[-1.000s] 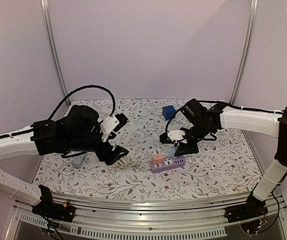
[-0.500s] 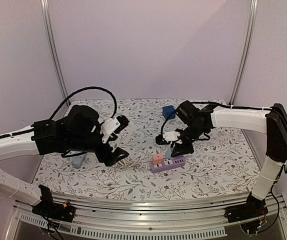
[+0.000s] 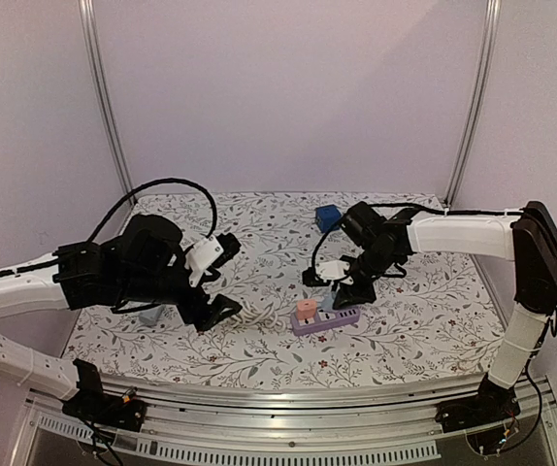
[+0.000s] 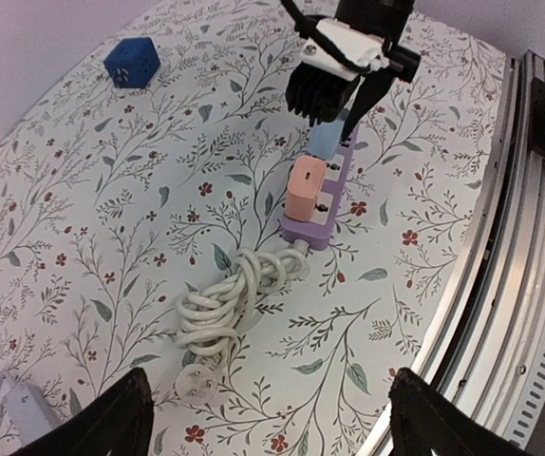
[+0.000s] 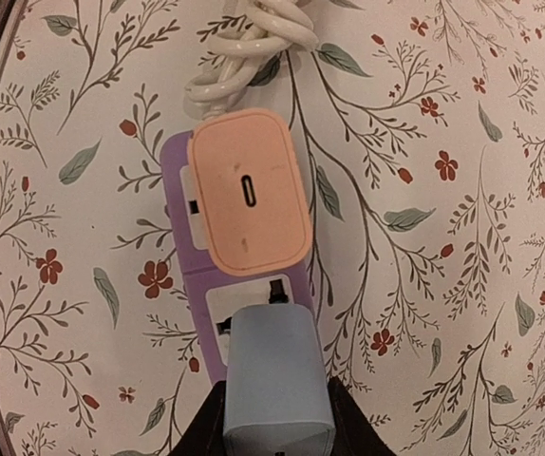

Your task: Insert the plug

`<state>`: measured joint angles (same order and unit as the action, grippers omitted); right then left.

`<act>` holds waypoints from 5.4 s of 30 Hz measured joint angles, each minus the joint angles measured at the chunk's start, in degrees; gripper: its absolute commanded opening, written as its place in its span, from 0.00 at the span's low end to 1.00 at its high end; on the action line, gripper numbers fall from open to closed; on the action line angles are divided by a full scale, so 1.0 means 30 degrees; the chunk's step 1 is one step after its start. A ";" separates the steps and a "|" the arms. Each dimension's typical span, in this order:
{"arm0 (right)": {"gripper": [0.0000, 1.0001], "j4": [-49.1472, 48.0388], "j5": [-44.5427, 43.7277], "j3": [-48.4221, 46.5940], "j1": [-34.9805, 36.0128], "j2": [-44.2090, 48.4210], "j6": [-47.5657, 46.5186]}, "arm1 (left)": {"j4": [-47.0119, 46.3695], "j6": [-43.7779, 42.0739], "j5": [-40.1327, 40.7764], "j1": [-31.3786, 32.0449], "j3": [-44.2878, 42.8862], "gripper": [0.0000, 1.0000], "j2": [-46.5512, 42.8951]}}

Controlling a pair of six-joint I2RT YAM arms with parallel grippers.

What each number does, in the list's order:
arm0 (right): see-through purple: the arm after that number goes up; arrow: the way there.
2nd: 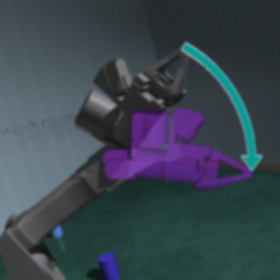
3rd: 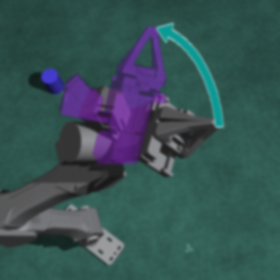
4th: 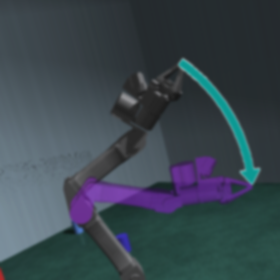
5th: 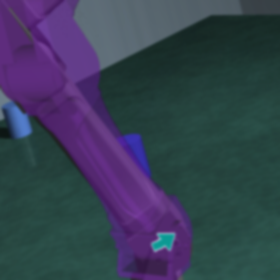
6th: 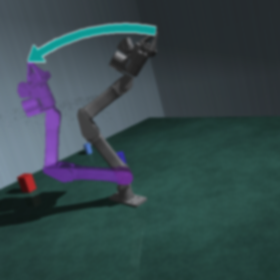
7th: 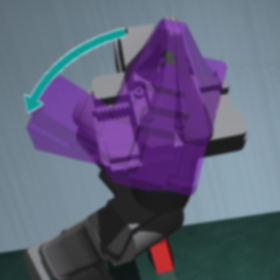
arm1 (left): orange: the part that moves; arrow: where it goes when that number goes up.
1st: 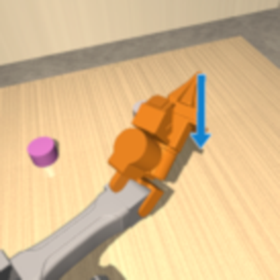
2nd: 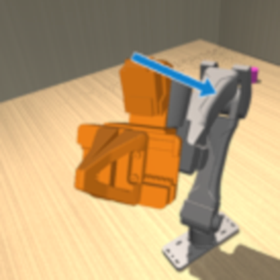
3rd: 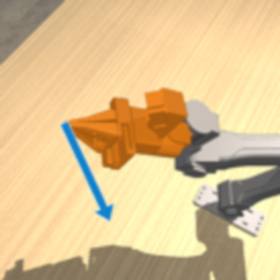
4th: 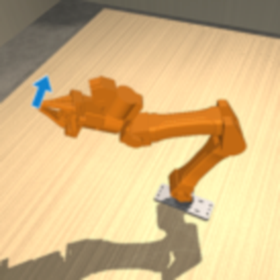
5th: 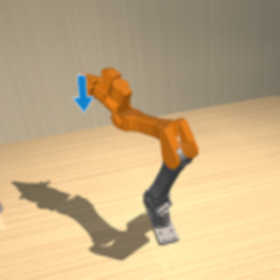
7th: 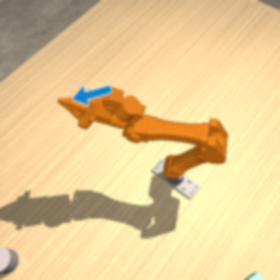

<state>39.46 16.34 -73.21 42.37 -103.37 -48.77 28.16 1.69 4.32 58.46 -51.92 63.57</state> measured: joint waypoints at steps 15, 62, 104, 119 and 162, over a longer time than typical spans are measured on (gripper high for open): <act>0.00 -0.1515 -0.0554 0.0452 0.0000 0.0000 -0.0044 | 0.0109 0.0459 0.0102 -0.0007 0.0393 0.85 -0.1049; 0.00 0.3563 -0.1763 0.1443 0.1224 0.1967 0.3220 | -0.0401 0.1224 0.0386 -0.0007 0.1275 0.84 -0.1151; 0.98 0.5792 -0.4765 -0.2761 0.4087 -0.2637 0.8670 | -0.0342 0.0233 0.0335 -0.0495 0.1362 0.84 -0.1151; 0.99 0.4634 -0.4685 -0.2863 0.4095 0.0437 0.8903 | 0.0248 0.0918 0.1392 -0.0503 0.0080 0.94 -0.1188; 0.99 0.0619 -0.4728 -1.0440 -0.3679 -0.1056 1.7996 | 0.1355 0.3599 0.6266 -0.0525 -0.3577 0.99 0.1064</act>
<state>41.32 2.15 -104.53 31.33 -106.54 5.21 32.23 12.49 23.11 56.88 -62.65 66.76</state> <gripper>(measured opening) 0.988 0.992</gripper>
